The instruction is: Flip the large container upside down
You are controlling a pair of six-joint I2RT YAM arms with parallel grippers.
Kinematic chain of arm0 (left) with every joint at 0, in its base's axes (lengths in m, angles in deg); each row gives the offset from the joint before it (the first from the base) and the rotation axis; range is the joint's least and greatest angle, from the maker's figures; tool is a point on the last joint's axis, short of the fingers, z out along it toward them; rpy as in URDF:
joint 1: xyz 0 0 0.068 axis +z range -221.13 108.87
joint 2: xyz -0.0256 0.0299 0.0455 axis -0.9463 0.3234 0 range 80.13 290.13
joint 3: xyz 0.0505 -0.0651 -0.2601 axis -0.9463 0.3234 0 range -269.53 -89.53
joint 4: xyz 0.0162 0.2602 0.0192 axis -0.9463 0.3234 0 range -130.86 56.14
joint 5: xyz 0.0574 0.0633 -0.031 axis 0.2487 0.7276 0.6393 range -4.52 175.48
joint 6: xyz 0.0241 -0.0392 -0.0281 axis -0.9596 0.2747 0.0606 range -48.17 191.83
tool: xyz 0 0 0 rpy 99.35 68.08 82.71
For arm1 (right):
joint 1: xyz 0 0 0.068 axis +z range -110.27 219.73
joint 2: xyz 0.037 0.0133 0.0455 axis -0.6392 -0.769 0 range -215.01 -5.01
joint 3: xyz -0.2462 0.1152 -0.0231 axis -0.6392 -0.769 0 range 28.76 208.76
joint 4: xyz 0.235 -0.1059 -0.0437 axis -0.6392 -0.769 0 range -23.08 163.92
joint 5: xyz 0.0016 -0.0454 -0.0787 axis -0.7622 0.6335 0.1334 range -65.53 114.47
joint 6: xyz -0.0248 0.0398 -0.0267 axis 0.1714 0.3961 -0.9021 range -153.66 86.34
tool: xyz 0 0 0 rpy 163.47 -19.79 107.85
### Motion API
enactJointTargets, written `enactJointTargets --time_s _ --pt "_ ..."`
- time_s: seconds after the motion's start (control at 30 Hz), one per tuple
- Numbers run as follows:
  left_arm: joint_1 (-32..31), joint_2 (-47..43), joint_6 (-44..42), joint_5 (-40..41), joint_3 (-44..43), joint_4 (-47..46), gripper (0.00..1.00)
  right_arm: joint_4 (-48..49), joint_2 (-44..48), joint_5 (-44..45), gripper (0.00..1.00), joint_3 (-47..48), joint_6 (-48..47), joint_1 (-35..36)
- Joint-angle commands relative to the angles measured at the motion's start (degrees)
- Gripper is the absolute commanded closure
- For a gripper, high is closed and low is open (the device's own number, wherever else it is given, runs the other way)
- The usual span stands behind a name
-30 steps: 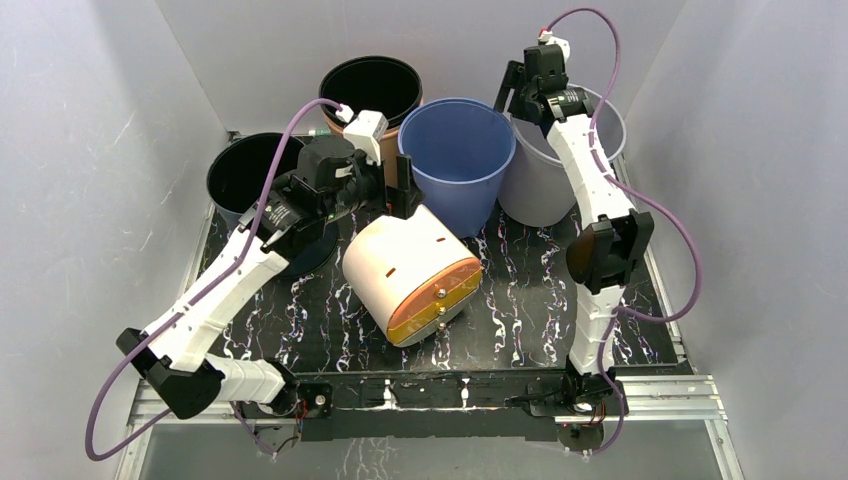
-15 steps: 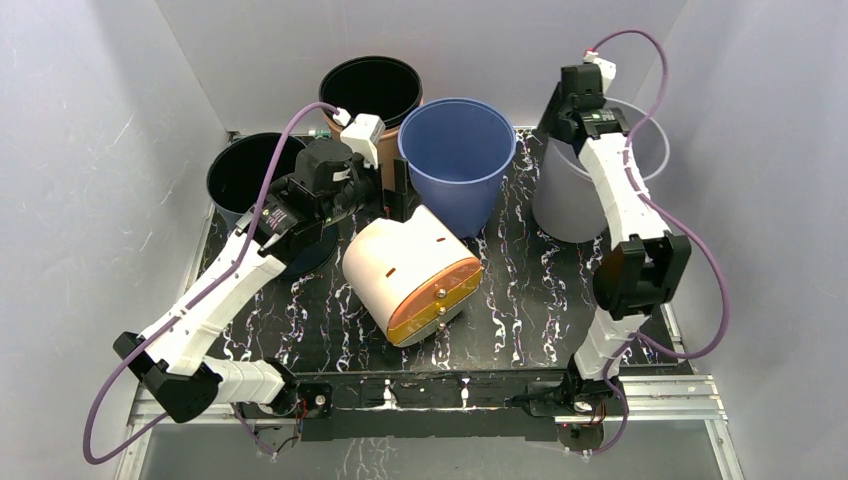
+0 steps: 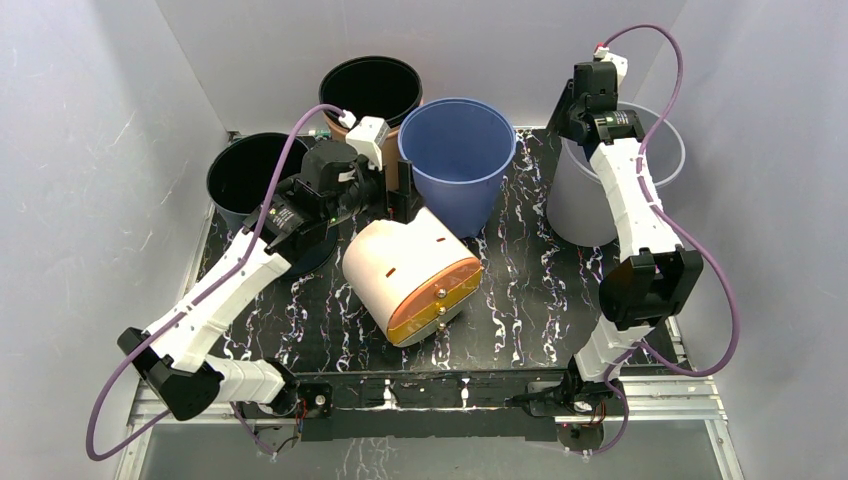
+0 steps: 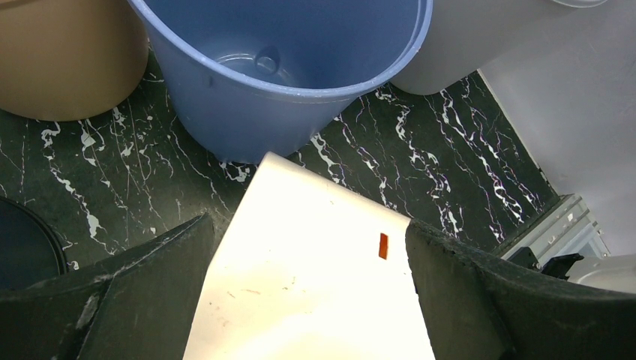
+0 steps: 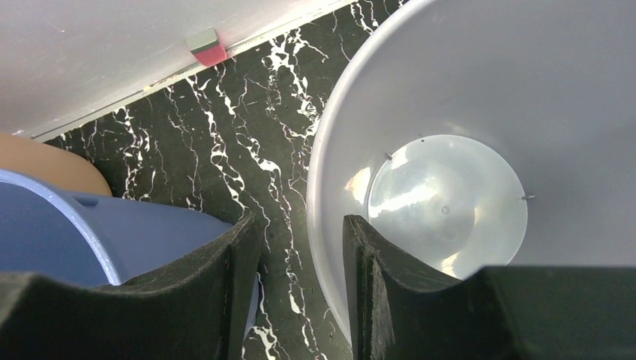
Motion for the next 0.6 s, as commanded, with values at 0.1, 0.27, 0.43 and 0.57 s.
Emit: enactJointTargets --time_s 0.1,0.27,0.43,0.57 --pt "0.1 -3.6 -0.5 1.0 1.4 -0.2 0.02 -0.1 -0.1 1.1 0.53 1.2 -1.3 -0.1" --pt "0.1 -3.2 -0.1 1.3 0.8 1.0 0.02 -1.6 -3.2 0.9 0.48 1.5 -2.3 -0.1" --pt "0.0 -1.1 1.6 2.0 -1.6 3.2 0.02 -1.8 -4.3 -1.0 0.47 1.4 -2.9 -0.1" --pt "0.1 -1.2 2.0 1.3 -0.6 1.4 0.02 -2.5 -5.7 -2.7 0.54 3.9 -3.0 -0.1"
